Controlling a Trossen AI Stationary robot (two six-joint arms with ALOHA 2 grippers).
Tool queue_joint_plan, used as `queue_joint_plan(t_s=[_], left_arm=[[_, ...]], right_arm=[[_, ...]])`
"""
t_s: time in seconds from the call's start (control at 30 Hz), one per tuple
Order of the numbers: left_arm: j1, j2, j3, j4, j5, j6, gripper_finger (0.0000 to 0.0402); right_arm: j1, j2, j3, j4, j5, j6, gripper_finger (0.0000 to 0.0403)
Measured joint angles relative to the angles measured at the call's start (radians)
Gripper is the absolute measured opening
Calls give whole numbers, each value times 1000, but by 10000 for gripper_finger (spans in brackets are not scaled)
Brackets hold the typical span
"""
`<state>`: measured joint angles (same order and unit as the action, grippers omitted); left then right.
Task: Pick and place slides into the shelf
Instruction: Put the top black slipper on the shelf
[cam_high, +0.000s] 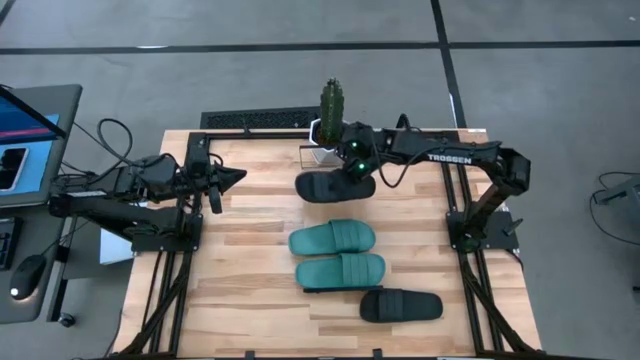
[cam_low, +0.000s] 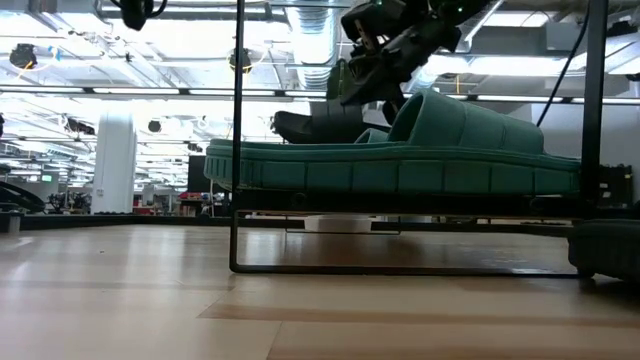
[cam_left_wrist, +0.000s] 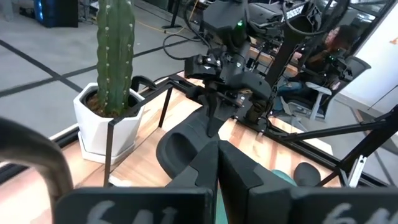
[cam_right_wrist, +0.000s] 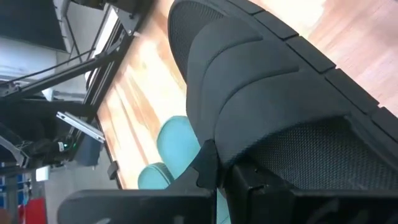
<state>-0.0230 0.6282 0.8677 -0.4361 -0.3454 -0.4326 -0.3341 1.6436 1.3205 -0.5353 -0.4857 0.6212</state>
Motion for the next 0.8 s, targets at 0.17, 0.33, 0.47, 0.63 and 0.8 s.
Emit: queue_joint_plan(t_s=[0.17, 0.33, 0.47, 0.63, 0.8], left_arm=[[0, 0, 0, -2, 0, -38, 0], [0, 0, 0, -2, 0, -51, 0], [0, 0, 0, -2, 0, -51, 0], [0, 0, 0, -2, 26, -52, 0], [0, 0, 0, -3, 28, -59, 0]], right_arm=[[39, 0, 0, -2, 41, 33, 0], [73, 0, 0, -2, 74, 45, 0], [102, 0, 0, -2, 103, 62, 0], [130, -1, 0, -2, 125, 87, 0], [139, -1, 0, -2, 137, 98, 0]])
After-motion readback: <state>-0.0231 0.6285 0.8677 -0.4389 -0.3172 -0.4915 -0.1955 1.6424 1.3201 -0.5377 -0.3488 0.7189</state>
